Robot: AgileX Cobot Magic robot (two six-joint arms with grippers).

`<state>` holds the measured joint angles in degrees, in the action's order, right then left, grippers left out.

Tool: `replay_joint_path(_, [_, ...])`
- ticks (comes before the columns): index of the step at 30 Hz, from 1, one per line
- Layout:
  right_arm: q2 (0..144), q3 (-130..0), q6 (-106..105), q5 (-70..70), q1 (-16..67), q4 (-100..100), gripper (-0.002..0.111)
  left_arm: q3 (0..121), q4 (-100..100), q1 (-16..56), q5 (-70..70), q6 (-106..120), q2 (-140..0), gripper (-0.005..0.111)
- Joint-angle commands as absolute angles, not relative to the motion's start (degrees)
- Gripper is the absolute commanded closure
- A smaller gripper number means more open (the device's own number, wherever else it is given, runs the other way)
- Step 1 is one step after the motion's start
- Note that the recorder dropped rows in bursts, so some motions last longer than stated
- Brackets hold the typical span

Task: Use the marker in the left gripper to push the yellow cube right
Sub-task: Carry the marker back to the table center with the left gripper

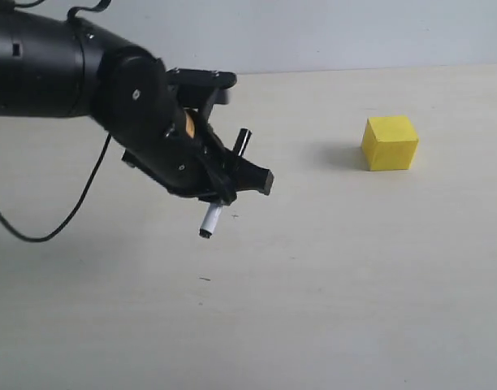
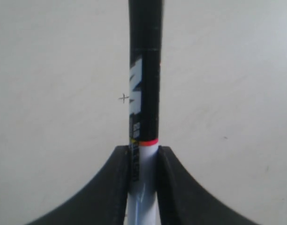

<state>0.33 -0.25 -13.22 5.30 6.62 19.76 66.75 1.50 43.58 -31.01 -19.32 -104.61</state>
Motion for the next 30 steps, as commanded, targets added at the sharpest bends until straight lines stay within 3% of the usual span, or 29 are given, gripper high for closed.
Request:
replay_joint_path(1, [0.0, 0.0, -13.37, 5.02, 6.69, 19.75, 0.108, 63.2, 3.46, 43.47, -27.22, -26.7, -104.09, 0.107])
replay_joint_path(11, [0.0, 0.0, -13.37, 5.02, 6.69, 19.75, 0.108, 63.31, 16.01, 43.33, -24.19, -27.22, -109.32, 0.107])
replay_joint_path(30, [0.0, 0.0, -13.37, 5.02, 6.69, 19.75, 0.108, 63.31, 16.83, 43.25, -23.21, -28.91, -114.3, 0.107])
